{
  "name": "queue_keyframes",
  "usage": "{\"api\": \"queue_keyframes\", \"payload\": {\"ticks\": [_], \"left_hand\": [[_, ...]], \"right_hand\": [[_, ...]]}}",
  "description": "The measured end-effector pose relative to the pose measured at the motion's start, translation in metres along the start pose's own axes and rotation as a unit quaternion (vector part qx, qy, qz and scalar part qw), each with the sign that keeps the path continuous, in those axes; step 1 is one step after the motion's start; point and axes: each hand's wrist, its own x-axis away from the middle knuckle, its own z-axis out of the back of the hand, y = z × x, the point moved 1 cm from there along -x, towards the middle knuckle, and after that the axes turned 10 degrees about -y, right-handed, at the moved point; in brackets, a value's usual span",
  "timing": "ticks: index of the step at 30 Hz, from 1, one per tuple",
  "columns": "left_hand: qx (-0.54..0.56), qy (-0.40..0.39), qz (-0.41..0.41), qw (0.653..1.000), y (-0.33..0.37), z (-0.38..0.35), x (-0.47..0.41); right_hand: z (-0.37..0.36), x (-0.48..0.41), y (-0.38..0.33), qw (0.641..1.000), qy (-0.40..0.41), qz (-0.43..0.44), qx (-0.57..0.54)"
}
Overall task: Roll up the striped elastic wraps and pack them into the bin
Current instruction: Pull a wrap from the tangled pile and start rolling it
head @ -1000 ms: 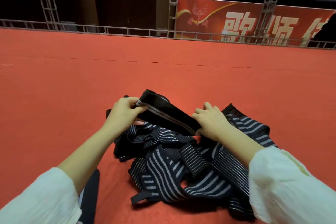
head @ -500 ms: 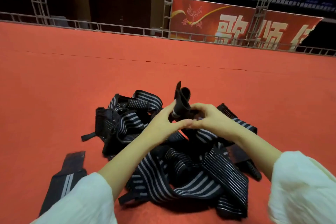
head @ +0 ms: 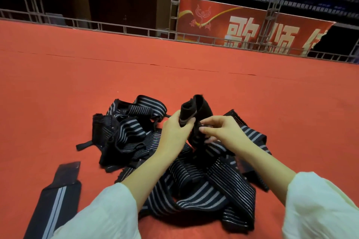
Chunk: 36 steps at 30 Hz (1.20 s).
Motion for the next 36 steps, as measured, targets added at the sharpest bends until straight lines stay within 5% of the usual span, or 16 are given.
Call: {"api": "queue_keyframes", "payload": {"ticks": [10, 18, 23, 26, 30, 36], "left_hand": [[0.068, -0.006, 0.031, 0.997, 0.003, -0.005, -0.003], [0.009, 0.104, 0.028, 0.994, 0.005, 0.045, -0.012], [-0.009, 0.247, 0.078, 0.966, -0.013, 0.143, 0.001], [0.007, 0.215, 0.078, 0.973, -0.011, 0.163, 0.011], [0.045, 0.183, 0.050, 0.981, 0.003, 0.147, 0.014], [0.072, 0.059, 0.010, 0.996, 0.027, 0.128, 0.035]], "right_hand": [[-0.006, 0.005, 0.003, 0.998, 0.016, 0.024, -0.059], [-0.014, -0.012, -0.007, 0.997, 0.045, 0.025, -0.049], [0.013, -0.010, 0.005, 0.990, 0.125, -0.008, -0.069], [0.025, -0.018, 0.008, 0.986, 0.143, -0.019, -0.082], [-0.011, -0.021, -0.025, 0.995, 0.094, -0.013, 0.038], [-0.073, -0.009, -0.066, 0.991, -0.051, 0.059, -0.108]]}}
